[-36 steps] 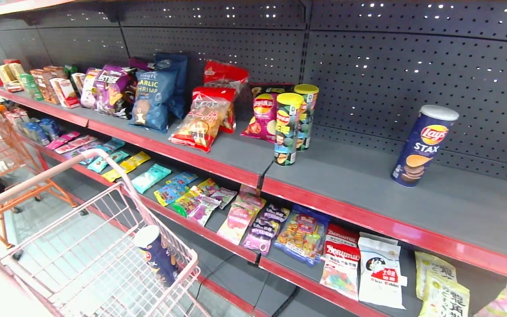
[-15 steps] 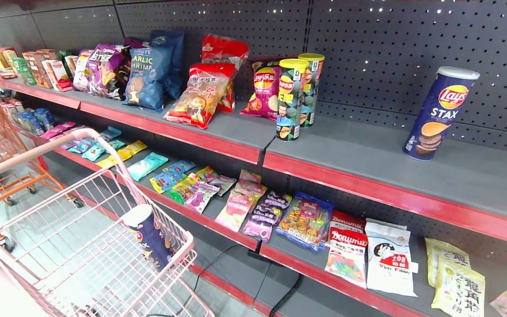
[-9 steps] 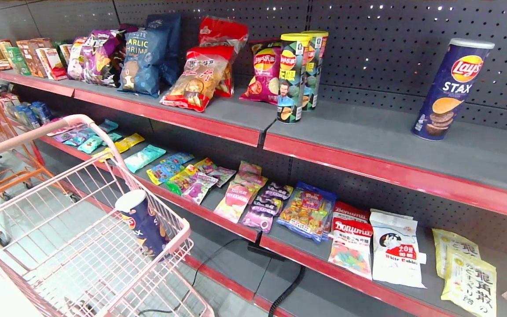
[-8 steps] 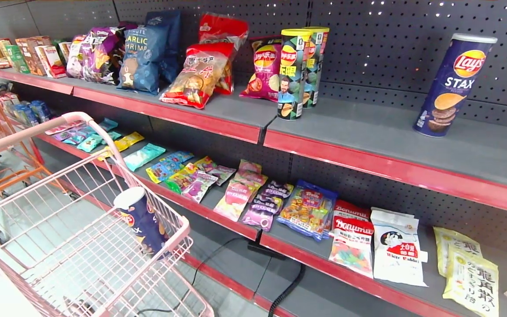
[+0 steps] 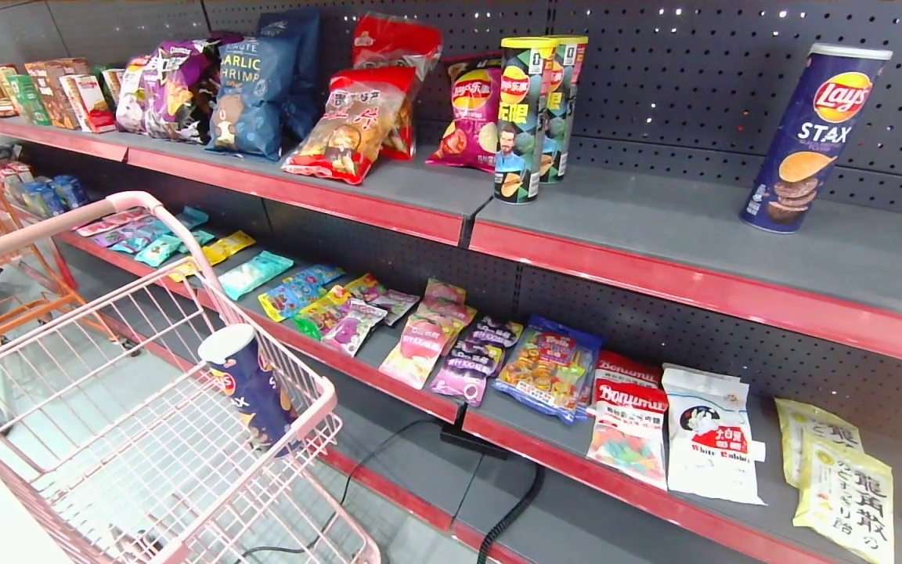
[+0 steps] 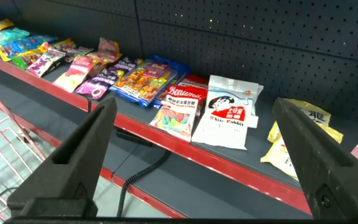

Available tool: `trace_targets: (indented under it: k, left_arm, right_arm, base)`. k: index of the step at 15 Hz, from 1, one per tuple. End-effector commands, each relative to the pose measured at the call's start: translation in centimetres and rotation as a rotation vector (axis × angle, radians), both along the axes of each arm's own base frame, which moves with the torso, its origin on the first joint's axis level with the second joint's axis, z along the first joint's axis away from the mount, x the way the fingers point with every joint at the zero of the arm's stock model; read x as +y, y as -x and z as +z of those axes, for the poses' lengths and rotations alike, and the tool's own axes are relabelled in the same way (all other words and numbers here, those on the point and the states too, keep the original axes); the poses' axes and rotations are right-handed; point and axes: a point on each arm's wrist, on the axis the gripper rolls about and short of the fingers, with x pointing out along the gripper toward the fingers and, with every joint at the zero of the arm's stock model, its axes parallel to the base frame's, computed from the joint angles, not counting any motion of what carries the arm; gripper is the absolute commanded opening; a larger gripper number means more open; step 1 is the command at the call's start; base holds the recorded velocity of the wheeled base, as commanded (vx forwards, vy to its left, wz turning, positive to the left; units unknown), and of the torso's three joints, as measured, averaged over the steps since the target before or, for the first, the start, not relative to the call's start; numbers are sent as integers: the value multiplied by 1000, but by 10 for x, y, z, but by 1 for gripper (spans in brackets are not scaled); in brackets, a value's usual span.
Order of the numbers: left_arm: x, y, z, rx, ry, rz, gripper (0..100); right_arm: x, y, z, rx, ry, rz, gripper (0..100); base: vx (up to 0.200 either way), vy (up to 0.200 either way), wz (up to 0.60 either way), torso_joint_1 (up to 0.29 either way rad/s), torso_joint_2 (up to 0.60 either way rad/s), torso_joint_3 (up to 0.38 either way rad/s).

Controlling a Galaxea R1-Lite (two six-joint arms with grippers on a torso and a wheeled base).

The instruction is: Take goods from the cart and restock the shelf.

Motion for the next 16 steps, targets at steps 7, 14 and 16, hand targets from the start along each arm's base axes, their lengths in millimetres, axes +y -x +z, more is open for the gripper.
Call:
trace_targets:
  k: [7, 14, 16]
  left_arm:
    - [16, -240, -8, 383, 106, -74, 100]
    - [16, -283, -76, 509, 37, -254, 100]
    - [16, -286, -86, 532, 21, -272, 100]
  right_arm:
    - [0, 0, 0, 1, 2, 0, 100]
    - [0, 0, 0, 1, 3, 2, 100]
    - [0, 0, 0, 1, 3, 0, 100]
  base:
    - [0, 0, 0, 0, 0, 0]
    - [0, 0, 0, 0, 0, 0]
    - [0, 0, 0, 0, 0, 0]
